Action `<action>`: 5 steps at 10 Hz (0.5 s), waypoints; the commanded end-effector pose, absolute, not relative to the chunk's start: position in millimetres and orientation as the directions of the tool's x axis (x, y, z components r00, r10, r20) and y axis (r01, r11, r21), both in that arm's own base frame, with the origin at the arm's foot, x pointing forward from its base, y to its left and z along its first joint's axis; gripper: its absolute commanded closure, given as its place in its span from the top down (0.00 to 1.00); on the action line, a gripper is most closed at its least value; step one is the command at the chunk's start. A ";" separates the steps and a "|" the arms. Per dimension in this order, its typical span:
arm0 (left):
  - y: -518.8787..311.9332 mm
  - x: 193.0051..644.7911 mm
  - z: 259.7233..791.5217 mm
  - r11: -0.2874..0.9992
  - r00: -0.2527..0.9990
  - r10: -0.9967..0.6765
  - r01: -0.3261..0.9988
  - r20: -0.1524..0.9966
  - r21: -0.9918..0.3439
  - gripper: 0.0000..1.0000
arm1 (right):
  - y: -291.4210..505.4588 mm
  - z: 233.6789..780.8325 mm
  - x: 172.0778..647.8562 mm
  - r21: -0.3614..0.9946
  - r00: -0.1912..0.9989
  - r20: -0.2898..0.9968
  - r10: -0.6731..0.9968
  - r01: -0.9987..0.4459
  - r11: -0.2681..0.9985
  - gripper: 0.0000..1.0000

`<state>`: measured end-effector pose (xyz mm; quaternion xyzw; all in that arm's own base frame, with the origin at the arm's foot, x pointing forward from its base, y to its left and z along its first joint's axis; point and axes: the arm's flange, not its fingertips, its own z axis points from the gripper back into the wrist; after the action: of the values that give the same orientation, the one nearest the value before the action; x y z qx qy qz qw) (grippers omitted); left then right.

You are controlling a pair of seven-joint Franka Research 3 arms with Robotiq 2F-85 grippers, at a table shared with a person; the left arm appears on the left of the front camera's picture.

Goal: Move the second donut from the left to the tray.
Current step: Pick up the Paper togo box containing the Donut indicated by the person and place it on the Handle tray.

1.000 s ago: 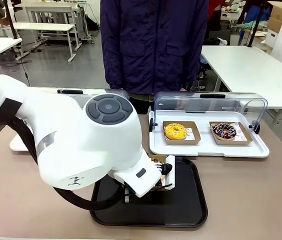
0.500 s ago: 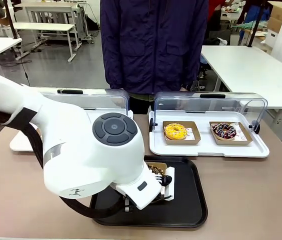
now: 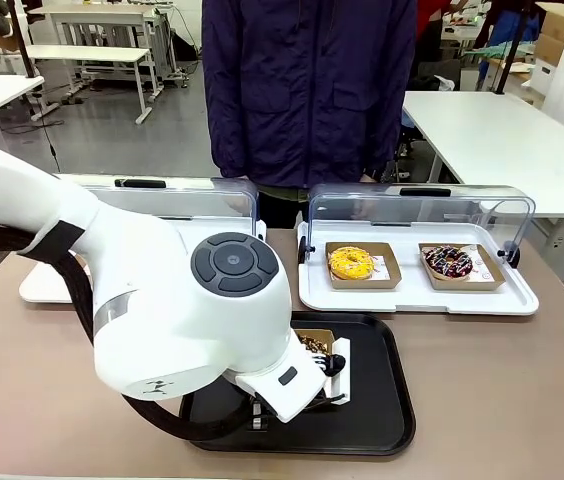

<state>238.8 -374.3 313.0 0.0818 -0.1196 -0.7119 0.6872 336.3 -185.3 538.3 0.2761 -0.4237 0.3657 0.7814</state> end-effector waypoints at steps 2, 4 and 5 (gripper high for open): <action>-375.0 239.0 326.3 0.019 0.004 -0.998 0.963 0.056 0.268 1.00 | -185.5 540.0 339.0 0.100 0.339 0.882 0.327 -0.814 0.573 1.00; -363.1 242.6 353.6 0.049 0.028 -0.996 0.963 0.080 0.265 0.91 | -185.5 540.0 339.0 0.100 0.339 0.882 0.327 -0.814 0.573 1.00; -359.5 241.4 366.8 0.051 0.029 -0.996 0.960 0.085 0.275 1.00 | -185.5 540.0 339.0 0.100 0.339 0.882 0.327 -0.814 0.573 1.00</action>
<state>244.0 -371.3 342.0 0.0711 -0.1270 -0.6830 0.7158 336.3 -185.3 538.3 0.2761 -0.4237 0.3657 0.7813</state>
